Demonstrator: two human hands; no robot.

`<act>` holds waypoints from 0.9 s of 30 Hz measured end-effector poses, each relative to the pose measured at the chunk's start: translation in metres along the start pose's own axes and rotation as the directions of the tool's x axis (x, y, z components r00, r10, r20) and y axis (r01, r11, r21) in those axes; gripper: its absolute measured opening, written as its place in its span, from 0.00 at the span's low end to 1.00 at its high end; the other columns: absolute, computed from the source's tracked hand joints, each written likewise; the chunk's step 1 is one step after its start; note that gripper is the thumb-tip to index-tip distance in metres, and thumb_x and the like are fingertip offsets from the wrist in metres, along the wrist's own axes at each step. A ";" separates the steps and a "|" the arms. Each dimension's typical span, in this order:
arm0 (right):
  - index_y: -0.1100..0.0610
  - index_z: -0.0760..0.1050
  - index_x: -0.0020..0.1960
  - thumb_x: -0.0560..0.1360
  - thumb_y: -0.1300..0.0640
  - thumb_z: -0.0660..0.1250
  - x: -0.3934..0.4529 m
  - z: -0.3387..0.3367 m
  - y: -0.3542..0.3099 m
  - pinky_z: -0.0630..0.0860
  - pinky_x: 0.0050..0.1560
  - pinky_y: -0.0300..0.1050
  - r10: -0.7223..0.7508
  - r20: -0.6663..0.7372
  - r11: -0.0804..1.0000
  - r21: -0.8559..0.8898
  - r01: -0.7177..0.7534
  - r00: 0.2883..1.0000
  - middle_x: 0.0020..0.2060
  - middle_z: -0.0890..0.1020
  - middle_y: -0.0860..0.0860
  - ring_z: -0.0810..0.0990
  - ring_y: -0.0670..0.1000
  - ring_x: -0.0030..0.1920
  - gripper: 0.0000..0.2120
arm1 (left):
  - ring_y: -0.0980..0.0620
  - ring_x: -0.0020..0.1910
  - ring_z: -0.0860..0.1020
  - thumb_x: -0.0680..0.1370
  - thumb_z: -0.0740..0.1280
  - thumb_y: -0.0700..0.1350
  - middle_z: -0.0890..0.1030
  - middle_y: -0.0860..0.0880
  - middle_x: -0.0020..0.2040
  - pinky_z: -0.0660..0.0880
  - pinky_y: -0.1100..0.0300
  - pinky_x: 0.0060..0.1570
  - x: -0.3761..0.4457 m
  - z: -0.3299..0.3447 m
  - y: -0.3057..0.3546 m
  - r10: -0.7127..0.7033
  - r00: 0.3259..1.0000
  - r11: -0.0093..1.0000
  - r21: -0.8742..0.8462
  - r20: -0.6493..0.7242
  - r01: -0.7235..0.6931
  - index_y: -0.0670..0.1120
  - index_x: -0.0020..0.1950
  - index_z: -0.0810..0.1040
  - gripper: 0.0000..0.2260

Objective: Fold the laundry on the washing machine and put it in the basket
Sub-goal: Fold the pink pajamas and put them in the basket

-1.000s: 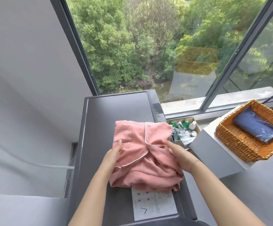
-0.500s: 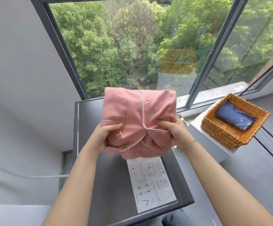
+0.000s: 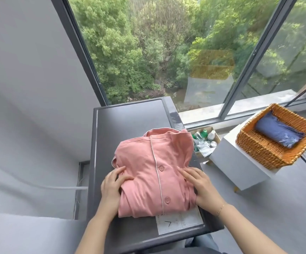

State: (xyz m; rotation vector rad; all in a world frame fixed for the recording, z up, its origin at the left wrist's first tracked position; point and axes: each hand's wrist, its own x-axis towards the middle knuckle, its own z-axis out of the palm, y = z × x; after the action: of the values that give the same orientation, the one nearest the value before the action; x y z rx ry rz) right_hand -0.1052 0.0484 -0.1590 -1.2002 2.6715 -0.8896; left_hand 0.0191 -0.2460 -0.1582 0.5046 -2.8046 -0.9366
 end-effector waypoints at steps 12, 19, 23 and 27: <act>0.47 0.77 0.31 0.76 0.67 0.62 0.034 -0.036 -0.029 0.75 0.41 0.48 0.458 0.027 0.587 0.741 -0.326 0.888 0.31 0.80 0.43 0.76 0.43 0.37 0.20 | 0.59 0.37 0.76 0.65 0.66 0.58 0.80 0.52 0.37 0.70 0.65 0.40 0.007 -0.022 0.030 -0.219 0.958 0.863 -0.422 0.185 0.278 0.44 0.39 0.79 0.17; 0.57 0.78 0.31 0.76 0.50 0.67 0.084 -0.029 -0.022 0.68 0.36 0.44 0.764 0.119 0.497 0.520 -0.695 0.635 0.32 0.79 0.57 0.76 0.55 0.39 0.17 | 0.46 0.36 0.74 0.74 0.69 0.56 0.76 0.47 0.33 0.68 0.55 0.38 0.036 -0.010 0.055 -0.693 0.705 0.520 -0.573 0.150 0.633 0.41 0.34 0.76 0.19; 0.56 0.75 0.48 0.74 0.52 0.69 0.077 -0.018 -0.033 0.69 0.41 0.44 0.739 -0.142 0.647 0.420 -0.636 0.658 0.42 0.80 0.55 0.78 0.57 0.44 0.08 | 0.44 0.47 0.75 0.69 0.69 0.62 0.77 0.50 0.43 0.72 0.47 0.57 0.027 0.002 0.063 -0.767 0.640 0.568 -0.515 -0.050 0.641 0.48 0.42 0.74 0.18; 0.61 0.74 0.56 0.69 0.70 0.67 0.054 -0.012 -0.055 0.60 0.63 0.36 0.362 -0.581 0.929 0.165 -0.331 0.729 0.54 0.74 0.56 0.71 0.55 0.58 0.17 | 0.42 0.66 0.69 0.70 0.75 0.56 0.67 0.44 0.69 0.67 0.49 0.65 0.024 0.004 0.058 -0.849 0.516 0.335 -0.642 0.110 0.689 0.46 0.72 0.63 0.37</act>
State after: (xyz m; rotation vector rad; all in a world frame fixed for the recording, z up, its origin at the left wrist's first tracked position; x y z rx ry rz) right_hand -0.1092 -0.0131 -0.1110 -0.3847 3.1559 -1.4494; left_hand -0.0198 -0.2088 -0.1261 1.7813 -1.6868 -1.6998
